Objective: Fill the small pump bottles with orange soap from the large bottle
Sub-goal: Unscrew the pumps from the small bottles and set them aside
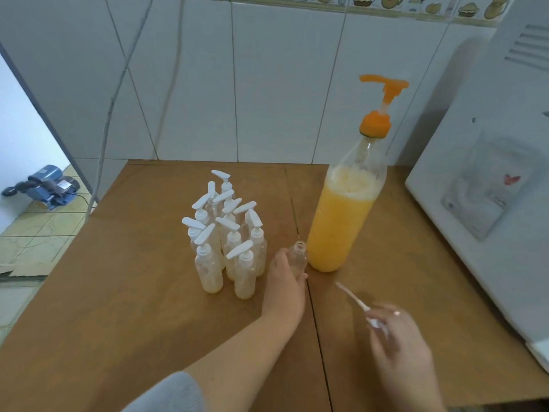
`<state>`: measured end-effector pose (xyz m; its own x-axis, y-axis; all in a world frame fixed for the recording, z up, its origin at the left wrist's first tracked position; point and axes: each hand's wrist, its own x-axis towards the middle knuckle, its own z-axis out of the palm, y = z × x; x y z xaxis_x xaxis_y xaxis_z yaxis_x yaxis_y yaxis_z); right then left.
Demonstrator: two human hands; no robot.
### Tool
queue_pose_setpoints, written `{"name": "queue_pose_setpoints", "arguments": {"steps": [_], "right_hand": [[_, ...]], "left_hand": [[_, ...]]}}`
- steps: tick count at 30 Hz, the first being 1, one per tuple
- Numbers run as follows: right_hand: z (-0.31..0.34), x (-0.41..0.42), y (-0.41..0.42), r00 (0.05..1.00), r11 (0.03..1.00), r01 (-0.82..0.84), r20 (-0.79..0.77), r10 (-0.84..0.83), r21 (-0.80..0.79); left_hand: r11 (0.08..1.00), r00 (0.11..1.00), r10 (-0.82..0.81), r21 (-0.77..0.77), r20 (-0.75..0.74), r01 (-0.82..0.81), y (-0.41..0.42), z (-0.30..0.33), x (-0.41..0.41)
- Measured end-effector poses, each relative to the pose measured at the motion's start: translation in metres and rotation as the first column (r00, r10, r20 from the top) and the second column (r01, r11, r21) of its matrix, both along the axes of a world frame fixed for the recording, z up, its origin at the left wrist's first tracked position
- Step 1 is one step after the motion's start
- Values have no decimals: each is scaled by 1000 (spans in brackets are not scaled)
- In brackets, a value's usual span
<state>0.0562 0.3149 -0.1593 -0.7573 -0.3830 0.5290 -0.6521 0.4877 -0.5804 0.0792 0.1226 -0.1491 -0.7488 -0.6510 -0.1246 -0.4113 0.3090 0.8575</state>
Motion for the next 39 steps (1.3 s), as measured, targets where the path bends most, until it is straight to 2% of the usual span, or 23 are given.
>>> {"name": "queue_pose_setpoints", "arguments": {"steps": [4, 8, 12, 14, 16, 20, 23, 26, 29, 35, 37, 39], "right_hand": [[-33, -6, 0, 996, 978, -61, 79, 46, 197], [-39, -18, -7, 992, 955, -116, 77, 99, 273], [-34, -27, -12, 967, 893, -196, 232, 107, 405], [-26, -29, -14, 939, 859, -271, 316, 137, 434], [-16, -27, -16, 933, 884, -273, 329, 147, 379], [17, -10, -34, 981, 984, -121, 169, 98, 131], [40, 4, -66, 984, 990, -137, 116, 133, 25], [57, 15, -106, 951, 970, -242, 202, 234, 15], [67, 23, -139, 922, 959, -279, 295, 252, 54], [72, 32, -163, 926, 962, -240, 329, 185, 134], [74, 33, -162, 925, 963, -247, 321, 202, 106], [82, 35, -158, 912, 962, -268, 333, 238, 47]], "left_hand": [[999, 999, 38, -5, 21, -38, 10, 4, 20], [999, 996, 38, 11, -86, -37, 26, -1, 78], [956, 949, 292, -2, -114, -295, 11, -15, 114], [939, 935, 345, 42, -87, -342, -3, -14, 117], [938, 936, 346, 49, -65, -343, -14, -11, 113], [945, 944, 327, 8, -42, -327, -25, 0, 97], [944, 945, 328, 28, -7, -327, -27, 6, 85], [938, 939, 341, 54, 28, -342, -28, 11, 74], [929, 929, 365, 34, 55, -368, -31, 13, 69], [960, 970, 223, -192, 93, -202, -30, 18, 77], [958, 985, 169, -240, 24, -158, -32, 16, 83], [953, 984, 122, -263, -128, -152, -34, 12, 90]]}}
